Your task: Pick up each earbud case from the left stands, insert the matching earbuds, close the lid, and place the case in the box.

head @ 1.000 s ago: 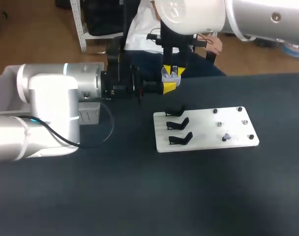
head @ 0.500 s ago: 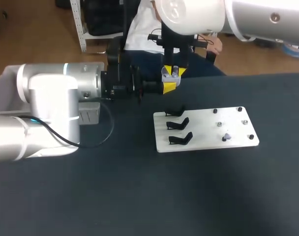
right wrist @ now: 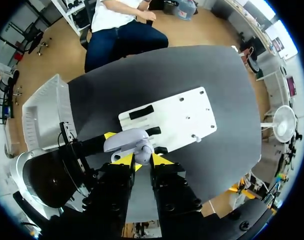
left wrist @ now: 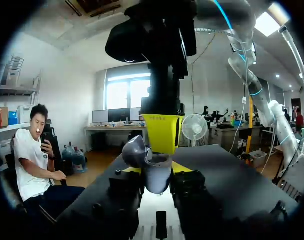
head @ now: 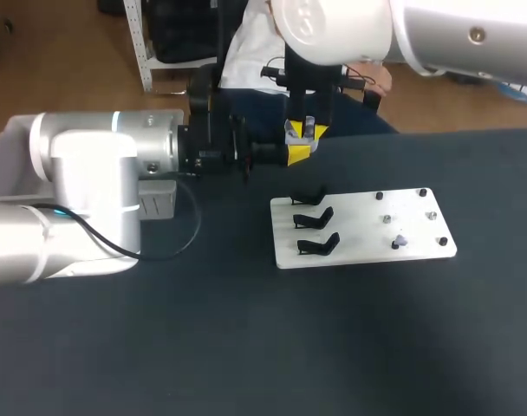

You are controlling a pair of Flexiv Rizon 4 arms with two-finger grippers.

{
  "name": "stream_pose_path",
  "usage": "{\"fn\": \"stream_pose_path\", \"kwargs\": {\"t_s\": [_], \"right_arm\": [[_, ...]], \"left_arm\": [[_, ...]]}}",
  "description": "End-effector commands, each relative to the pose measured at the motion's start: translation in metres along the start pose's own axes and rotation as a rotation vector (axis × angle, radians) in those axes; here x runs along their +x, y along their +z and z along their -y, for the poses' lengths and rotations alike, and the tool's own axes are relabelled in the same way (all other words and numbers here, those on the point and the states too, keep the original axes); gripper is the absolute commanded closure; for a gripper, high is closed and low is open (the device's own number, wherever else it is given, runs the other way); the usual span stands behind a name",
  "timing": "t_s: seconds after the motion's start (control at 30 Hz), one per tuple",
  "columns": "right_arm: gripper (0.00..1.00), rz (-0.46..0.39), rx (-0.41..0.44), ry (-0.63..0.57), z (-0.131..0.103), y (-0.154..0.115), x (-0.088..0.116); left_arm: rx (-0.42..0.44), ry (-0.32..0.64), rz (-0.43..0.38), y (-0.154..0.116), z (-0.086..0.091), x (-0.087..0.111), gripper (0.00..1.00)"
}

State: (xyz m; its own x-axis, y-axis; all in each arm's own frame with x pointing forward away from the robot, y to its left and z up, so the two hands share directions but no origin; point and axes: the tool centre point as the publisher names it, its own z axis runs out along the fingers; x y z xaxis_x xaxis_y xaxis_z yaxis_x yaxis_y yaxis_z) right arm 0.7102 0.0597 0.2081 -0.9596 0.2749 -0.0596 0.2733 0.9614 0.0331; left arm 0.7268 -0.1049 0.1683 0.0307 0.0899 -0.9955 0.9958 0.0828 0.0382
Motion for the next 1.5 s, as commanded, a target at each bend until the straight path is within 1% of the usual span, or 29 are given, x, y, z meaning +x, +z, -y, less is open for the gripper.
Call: {"fn": "stream_pose_path", "kwargs": {"t_s": [0.03, 0.07, 0.1, 0.13, 0.2, 0.3, 0.37, 0.4, 0.43, 0.53, 0.67, 0.73, 0.9, 1.03, 1.5], "right_arm": [[0.96, -0.012, 0.001, 0.000, 0.000, 0.000, -0.001], [0.73, -0.012, 0.001, -0.001, 0.000, 0.000, 0.000], [0.59, -0.013, 0.001, -0.006, 0.001, -0.001, 0.001], [0.55, -0.013, 0.001, -0.008, 0.001, -0.001, 0.002], [0.51, -0.009, -0.006, -0.019, 0.003, -0.005, 0.005], [0.51, 0.003, -0.005, -0.061, 0.006, -0.012, 0.011], [0.38, 0.004, -0.033, -0.099, 0.011, -0.017, 0.016], [0.32, 0.032, -0.039, -0.136, 0.015, -0.020, 0.021], [0.16, 0.049, -0.048, -0.159, 0.019, -0.022, 0.024], [0.00, 0.097, -0.069, -0.224, 0.031, -0.026, 0.036], [0.00, 0.145, -0.073, -0.272, 0.046, -0.028, 0.048], [0.00, 0.182, -0.072, -0.268, 0.053, -0.029, 0.052], [0.00, 0.231, -0.065, -0.253, 0.070, -0.030, 0.064], [0.00, 0.232, -0.042, -0.247, 0.091, -0.027, 0.080], [0.00, 0.232, -0.042, -0.247, 0.091, -0.027, 0.080]], "left_arm": [[-0.009, 0.004, 0.006, 0.000, 0.002, 0.001, 1.00], [-0.009, 0.004, 0.006, 0.000, 0.002, 0.001, 1.00], [-0.009, 0.004, 0.006, 0.000, 0.002, 0.001, 1.00], [-0.009, 0.004, 0.006, 0.000, 0.002, 0.001, 1.00], [-0.009, 0.004, 0.006, 0.000, 0.002, 0.001, 1.00], [-0.009, 0.004, 0.006, 0.000, 0.002, 0.001, 1.00], [-0.009, 0.004, 0.006, 0.000, 0.002, 0.001, 1.00], [-0.009, 0.004, 0.006, 0.000, 0.002, 0.001, 1.00], [-0.009, 0.004, 0.006, 0.000, 0.002, 0.001, 1.00], [-0.009, 0.004, 0.006, 0.000, 0.002, 0.001, 1.00], [-0.009, 0.004, 0.006, 0.000, 0.002, 0.001, 1.00], [-0.009, 0.004, 0.006, 0.000, 0.002, 0.001, 1.00], [-0.009, 0.004, 0.006, 0.000, 0.002, 0.001, 1.00], [-0.009, 0.004, 0.006, 0.000, 0.002, 0.001, 1.00], [-0.009, 0.004, 0.006, 0.000, 0.002, 0.001, 1.00]]}}
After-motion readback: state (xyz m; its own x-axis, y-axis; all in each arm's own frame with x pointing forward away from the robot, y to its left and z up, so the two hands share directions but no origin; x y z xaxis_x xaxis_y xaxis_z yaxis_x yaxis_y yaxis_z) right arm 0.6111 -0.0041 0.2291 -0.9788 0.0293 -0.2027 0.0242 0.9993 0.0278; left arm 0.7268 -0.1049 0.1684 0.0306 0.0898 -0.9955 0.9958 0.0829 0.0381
